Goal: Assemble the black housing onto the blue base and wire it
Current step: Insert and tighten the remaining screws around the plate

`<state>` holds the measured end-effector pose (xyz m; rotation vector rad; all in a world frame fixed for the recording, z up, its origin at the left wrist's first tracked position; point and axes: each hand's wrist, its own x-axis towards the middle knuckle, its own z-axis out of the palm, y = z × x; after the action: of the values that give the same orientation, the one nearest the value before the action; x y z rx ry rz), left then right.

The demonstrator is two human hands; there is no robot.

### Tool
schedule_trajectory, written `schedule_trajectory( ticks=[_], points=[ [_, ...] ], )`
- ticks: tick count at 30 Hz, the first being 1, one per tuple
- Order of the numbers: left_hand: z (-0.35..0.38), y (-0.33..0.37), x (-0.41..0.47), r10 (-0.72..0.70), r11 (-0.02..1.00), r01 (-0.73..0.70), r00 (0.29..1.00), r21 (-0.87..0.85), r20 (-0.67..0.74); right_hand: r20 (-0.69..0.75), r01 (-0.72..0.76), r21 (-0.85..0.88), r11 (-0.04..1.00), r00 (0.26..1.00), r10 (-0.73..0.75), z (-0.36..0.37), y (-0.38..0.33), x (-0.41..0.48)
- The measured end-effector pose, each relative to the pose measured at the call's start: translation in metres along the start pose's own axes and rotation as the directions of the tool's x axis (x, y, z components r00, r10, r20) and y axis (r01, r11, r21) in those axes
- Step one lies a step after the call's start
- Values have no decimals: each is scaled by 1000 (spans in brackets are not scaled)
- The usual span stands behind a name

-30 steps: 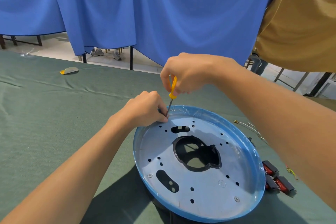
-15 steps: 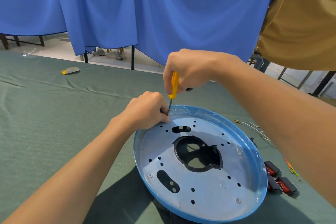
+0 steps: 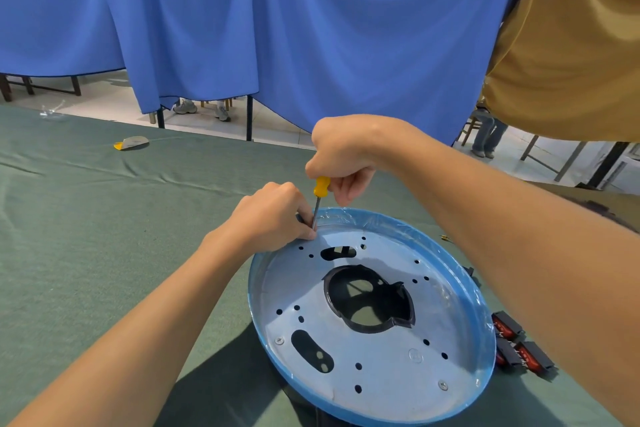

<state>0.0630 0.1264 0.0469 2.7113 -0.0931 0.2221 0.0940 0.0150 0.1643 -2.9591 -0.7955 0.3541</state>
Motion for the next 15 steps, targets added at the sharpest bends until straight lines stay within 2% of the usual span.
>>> schedule_trajectory(
  ticks=[4,10,15],
  points=[
    [2,0,0,-25,1000,25,1000,2,-10,-25,38,-66,997,999,-40,1,5,-4],
    [2,0,0,-16,998,17,1000,-55,10,-116,294,-285,912,934,-337,-8,5,-17],
    [0,-1,-1,4,996,-2,1000,-85,22,-114,220,-326,919,956,-269,-5,-2,-9]
  ],
)
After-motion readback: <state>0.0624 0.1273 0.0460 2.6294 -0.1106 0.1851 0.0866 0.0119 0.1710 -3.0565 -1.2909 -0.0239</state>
